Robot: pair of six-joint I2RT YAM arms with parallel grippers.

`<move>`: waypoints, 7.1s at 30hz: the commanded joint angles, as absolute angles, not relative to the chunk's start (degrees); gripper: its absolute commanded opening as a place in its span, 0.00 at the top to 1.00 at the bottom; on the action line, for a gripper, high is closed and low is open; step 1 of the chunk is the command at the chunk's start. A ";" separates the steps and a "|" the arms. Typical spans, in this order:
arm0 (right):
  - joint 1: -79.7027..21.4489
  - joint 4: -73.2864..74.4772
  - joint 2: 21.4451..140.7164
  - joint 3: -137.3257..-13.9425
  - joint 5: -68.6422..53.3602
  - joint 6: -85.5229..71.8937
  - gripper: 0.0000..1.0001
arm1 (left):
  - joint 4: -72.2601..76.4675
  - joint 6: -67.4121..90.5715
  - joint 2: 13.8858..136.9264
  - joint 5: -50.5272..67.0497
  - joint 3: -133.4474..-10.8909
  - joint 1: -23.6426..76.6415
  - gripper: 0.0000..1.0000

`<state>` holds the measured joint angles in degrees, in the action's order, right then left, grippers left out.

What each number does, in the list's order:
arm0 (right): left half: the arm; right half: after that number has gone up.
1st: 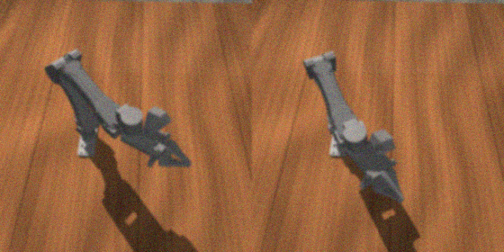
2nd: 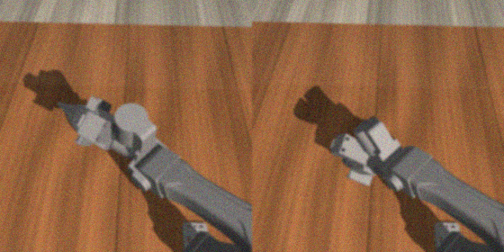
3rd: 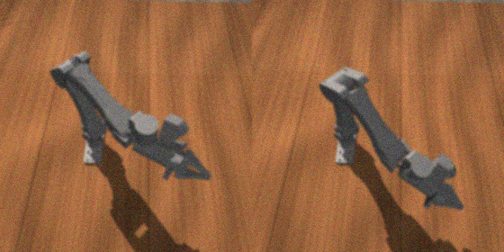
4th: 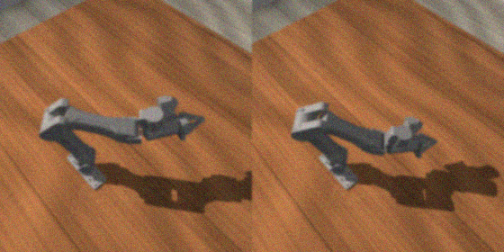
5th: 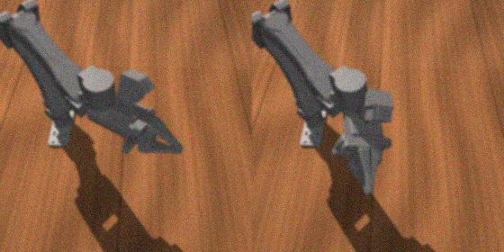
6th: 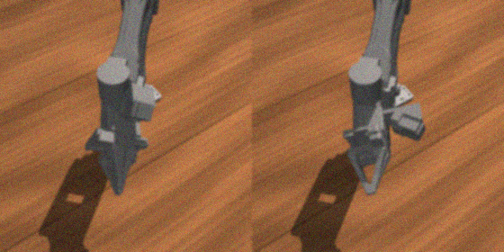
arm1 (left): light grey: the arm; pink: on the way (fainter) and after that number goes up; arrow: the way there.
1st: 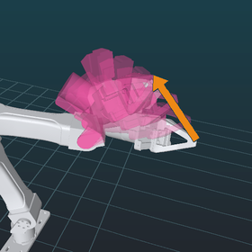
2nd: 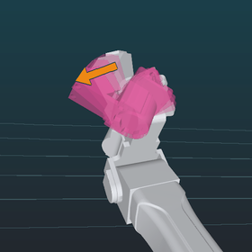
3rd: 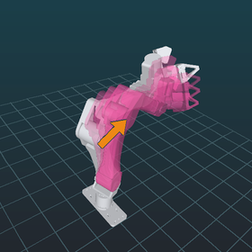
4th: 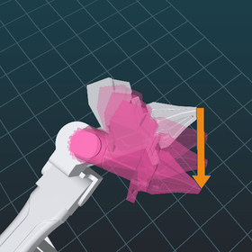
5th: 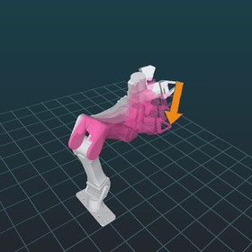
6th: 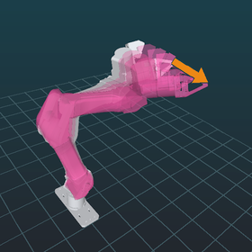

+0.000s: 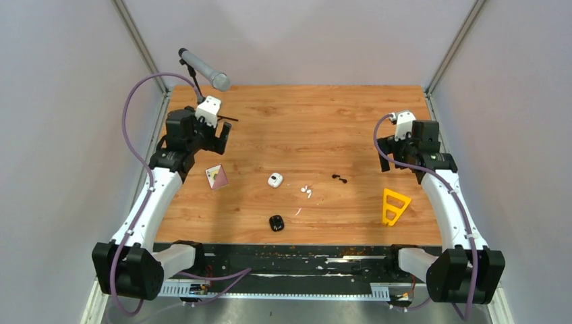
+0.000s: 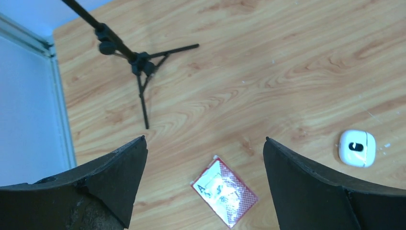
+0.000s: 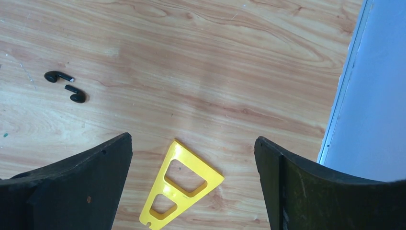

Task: Insert the wireless bluetooth earbuds into the charging case
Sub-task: Adjust the charging case at the center of the board, then pick up the charging case at the center of the board.

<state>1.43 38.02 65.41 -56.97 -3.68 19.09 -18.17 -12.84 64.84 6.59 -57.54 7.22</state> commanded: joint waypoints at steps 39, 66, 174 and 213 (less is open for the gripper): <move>-2.99 40.74 63.74 -56.88 -27.52 26.50 0.09 | -26.52 0.38 94.43 -0.85 -62.57 36.23 0.18; -2.99 36.30 61.44 -52.57 -25.17 19.95 0.11 | -16.35 12.51 94.32 -4.67 -57.78 39.46 0.17; -46.14 45.86 119.90 -89.38 -30.78 66.29 0.65 | -23.88 24.02 61.26 25.68 -37.02 3.14 0.16; -43.49 9.28 79.18 -65.66 -20.44 19.58 1.00 | 8.15 40.70 76.40 59.33 -50.14 18.73 0.30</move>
<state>-43.42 13.30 80.38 -64.97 -21.06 21.04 5.82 38.87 78.22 57.76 -49.67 18.65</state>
